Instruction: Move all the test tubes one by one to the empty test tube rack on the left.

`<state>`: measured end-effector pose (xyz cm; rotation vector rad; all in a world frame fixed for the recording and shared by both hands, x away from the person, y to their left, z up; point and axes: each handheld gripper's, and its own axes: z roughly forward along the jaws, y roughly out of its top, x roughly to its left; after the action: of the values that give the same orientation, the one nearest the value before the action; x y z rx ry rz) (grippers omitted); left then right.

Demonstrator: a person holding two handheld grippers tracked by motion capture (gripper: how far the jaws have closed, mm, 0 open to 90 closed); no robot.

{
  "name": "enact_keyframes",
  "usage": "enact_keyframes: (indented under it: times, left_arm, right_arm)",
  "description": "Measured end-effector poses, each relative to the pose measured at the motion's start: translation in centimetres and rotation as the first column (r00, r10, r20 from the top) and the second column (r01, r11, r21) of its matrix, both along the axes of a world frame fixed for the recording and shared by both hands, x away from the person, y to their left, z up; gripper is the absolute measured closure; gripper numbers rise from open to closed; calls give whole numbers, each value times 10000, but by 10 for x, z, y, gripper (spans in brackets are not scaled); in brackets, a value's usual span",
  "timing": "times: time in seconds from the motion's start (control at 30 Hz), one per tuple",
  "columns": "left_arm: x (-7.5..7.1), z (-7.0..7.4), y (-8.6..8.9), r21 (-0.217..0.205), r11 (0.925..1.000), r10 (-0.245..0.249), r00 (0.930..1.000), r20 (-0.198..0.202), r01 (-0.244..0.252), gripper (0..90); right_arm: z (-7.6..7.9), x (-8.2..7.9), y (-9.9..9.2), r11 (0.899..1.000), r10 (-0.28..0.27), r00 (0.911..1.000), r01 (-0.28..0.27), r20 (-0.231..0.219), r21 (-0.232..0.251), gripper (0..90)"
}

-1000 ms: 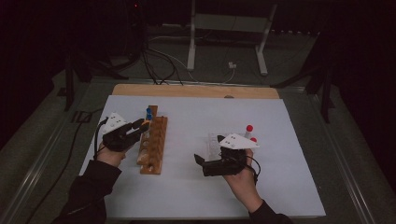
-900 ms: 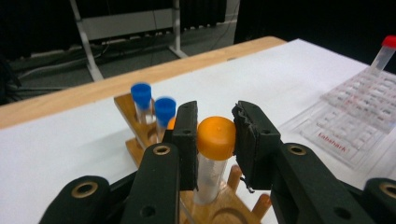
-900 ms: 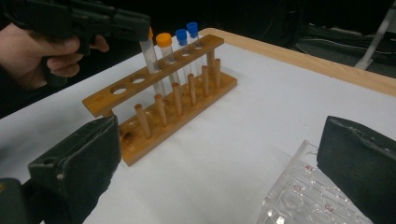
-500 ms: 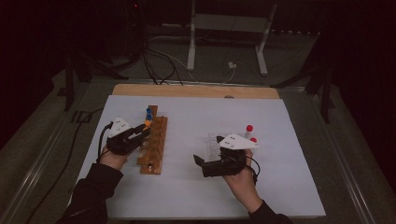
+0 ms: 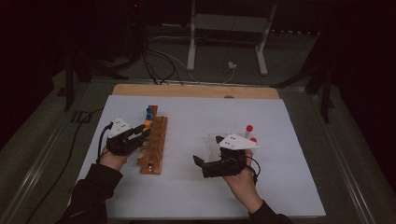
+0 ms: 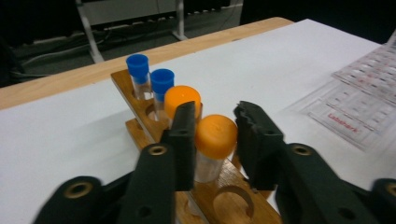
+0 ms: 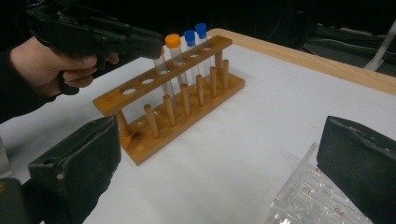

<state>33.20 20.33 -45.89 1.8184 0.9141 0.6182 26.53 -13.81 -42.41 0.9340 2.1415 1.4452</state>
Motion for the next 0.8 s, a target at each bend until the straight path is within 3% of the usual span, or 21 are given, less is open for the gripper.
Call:
enact_keyframes:
  times: [0.17,0.3,0.47,0.67,0.8]
  left_arm:
    - [-3,5,0,-137,9998,108,9999,43,-107,493]
    - [-10,13,-3,-334,9993,-140,9997,203,147,360]
    - [-20,18,-8,-469,9977,-489,9988,25,489,160]
    - [-29,19,-10,-506,9939,-986,9949,-195,975,31]
    - [-34,19,-10,-640,9905,-1234,9921,-214,1218,19]
  right_arm:
    - [3,0,-2,10000,2,10000,-3,79,47,0]
    - [6,1,-7,10000,-45,9999,45,155,31,0]
    - [11,1,-15,9997,-226,9994,225,250,26,0]
    - [15,1,-29,9983,-575,9975,575,406,-1,0]
    - [17,1,-42,9953,-963,9943,963,464,15,0]
